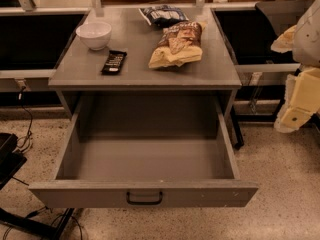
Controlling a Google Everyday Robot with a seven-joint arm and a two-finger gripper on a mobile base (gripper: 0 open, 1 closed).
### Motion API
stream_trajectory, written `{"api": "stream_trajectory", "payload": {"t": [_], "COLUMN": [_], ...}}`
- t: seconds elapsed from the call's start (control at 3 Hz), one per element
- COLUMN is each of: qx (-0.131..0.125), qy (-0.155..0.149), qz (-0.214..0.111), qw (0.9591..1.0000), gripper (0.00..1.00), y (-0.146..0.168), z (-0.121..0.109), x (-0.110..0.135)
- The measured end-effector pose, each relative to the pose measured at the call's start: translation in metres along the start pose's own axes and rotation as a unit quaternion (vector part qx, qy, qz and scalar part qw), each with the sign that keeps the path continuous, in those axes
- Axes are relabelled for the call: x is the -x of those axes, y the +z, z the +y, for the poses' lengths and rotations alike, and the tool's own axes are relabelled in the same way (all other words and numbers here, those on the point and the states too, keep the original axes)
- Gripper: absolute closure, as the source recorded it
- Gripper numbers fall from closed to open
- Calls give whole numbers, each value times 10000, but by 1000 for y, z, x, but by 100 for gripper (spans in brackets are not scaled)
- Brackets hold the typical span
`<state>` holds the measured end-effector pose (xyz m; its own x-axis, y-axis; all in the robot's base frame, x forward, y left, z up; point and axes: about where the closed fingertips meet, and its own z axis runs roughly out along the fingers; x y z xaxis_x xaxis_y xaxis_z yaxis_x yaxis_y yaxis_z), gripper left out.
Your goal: Close top drawer
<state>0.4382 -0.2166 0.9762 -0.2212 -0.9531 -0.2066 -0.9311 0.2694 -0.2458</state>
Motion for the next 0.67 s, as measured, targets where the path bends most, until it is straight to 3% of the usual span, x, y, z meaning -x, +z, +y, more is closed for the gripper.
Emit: {"api": "stream_trajectory", "payload": {"t": [0.33,0.67], "qx": [-81,-55], "qy": [-63,-78], "qz": [-14,98], "qw": [9999,9999], "gripper": [0,19], "y": [-3,13], "z": [-1,18], "x": [3,0]}}
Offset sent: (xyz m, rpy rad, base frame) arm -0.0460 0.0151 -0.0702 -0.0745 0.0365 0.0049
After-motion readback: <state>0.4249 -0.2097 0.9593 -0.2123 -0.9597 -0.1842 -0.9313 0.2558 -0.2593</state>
